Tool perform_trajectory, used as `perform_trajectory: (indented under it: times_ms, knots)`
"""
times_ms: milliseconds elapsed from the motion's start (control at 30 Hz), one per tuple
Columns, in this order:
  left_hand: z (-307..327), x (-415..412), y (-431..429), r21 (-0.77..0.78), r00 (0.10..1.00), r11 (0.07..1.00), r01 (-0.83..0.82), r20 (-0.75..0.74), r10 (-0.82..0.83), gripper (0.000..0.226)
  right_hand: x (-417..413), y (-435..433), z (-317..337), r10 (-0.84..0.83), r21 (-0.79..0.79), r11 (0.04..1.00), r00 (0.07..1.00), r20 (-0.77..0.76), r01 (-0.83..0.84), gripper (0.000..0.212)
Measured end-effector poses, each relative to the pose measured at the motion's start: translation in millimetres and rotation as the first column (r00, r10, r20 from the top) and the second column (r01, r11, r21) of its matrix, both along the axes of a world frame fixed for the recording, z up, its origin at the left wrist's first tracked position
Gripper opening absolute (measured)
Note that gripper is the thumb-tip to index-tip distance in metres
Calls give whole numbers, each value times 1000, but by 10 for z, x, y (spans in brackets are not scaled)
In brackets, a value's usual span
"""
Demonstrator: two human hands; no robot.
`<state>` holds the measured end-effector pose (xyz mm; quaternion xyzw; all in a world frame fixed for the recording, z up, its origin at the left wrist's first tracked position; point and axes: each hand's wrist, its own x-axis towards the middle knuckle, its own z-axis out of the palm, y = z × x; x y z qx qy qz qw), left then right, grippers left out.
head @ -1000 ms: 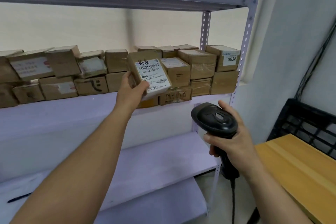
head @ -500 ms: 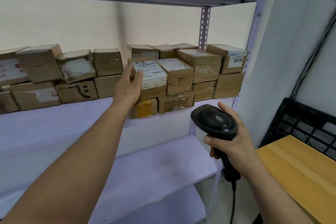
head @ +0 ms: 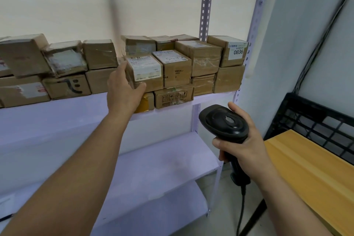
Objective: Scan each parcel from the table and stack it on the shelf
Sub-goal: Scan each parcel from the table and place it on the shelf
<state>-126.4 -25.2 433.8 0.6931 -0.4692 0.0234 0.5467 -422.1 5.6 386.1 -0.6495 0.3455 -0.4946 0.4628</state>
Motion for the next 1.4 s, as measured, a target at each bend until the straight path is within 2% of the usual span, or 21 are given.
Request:
perform_trajectory:
  times_ms: [100, 300, 400, 533, 733, 900, 1100, 1400]
  knots:
    - [-158, -229, 220, -66, 997, 997, -34, 70, 39, 56, -120, 122, -45, -15, -18, 1000, 1000, -1, 15, 87]
    - [-581, -957, 715, -53, 990, 997, 61, 129, -54, 47, -457, 450, -169, 3, -7, 1000, 1000, 14, -3, 85]
    - [-863, -1462, 981, -2, 987, 991, 133, 88, -132, 49, -746, 680, -321, -9, 25, 1000, 1000, 16, 9, 87]
    - [-1146, -2141, 1281, 21, 973, 973, 230, -39, -229, 51, -1202, 1024, -480, -47, 61, 997, 999, 26, 46, 90]
    - [-1403, -3183, 1591, 122, 925, 917, 379, -79, -372, 50, -2091, 1578, -639, -166, 64, 984, 986, 2, 166, 88]
    - [-1514, -4040, 1684, 153, 852, 841, 519, -18, -523, 52, -2869, 1947, -689, -309, 73, 948, 951, -23, 309, 89]
    - [-1636, -5082, 1794, 154, 734, 722, 674, -30, -679, 55, -3787, 2334, -765, -454, 61, 888, 890, -47, 457, 89]
    - [-1774, -6197, 1810, 237, 532, 511, 826, -32, -846, 55, -4640, 2760, -848, -668, 102, 733, 740, -77, 672, 88]
